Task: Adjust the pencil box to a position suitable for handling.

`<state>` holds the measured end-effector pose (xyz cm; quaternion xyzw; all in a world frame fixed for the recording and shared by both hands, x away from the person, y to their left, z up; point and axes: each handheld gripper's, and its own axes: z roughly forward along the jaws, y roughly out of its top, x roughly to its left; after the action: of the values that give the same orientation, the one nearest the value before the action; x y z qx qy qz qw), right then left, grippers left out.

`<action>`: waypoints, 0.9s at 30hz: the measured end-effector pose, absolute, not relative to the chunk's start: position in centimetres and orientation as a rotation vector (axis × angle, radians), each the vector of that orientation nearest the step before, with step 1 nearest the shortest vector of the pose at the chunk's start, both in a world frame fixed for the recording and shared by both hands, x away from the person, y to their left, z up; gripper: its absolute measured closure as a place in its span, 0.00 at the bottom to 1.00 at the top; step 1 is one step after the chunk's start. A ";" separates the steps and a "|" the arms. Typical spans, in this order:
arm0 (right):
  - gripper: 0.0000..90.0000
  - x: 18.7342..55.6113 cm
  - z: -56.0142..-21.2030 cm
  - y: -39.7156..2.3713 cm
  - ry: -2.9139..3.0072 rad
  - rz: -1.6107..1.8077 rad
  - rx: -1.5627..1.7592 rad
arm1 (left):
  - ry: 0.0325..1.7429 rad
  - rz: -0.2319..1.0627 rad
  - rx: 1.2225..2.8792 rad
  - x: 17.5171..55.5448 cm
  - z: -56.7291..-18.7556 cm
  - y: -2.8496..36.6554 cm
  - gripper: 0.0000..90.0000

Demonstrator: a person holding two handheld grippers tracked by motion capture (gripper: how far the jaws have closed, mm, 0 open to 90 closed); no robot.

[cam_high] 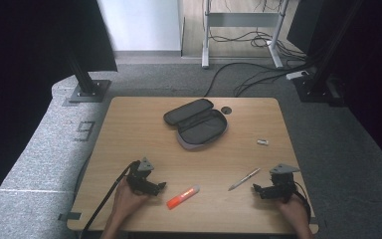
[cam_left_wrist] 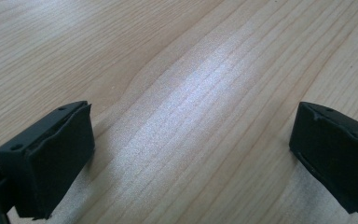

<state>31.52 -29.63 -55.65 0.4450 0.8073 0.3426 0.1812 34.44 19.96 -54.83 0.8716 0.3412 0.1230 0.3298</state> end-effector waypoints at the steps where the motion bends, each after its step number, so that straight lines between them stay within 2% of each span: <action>1: 0.00 31.5 -55.6 -29.6 2.280 0.968 1.256 | 0.892 0.322 2.280 34.4 -54.8 20.0 0.00; 16: 0.00 31.5 -55.6 -29.6 2.280 0.968 1.256 | 0.883 0.315 2.291 34.5 -54.3 19.9 0.00; 20: 0.00 31.5 -55.6 -29.6 2.280 0.968 1.256 | 0.873 0.280 2.246 34.6 -53.8 20.0 0.02; 27: 0.00 31.5 -55.6 -29.6 2.280 0.968 1.256 | 0.851 0.302 2.255 34.9 -52.8 19.8 0.03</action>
<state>31.54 -29.63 -55.65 0.4448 0.8074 0.3428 0.1811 34.89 19.76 -52.83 0.8702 0.3282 0.1164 0.3486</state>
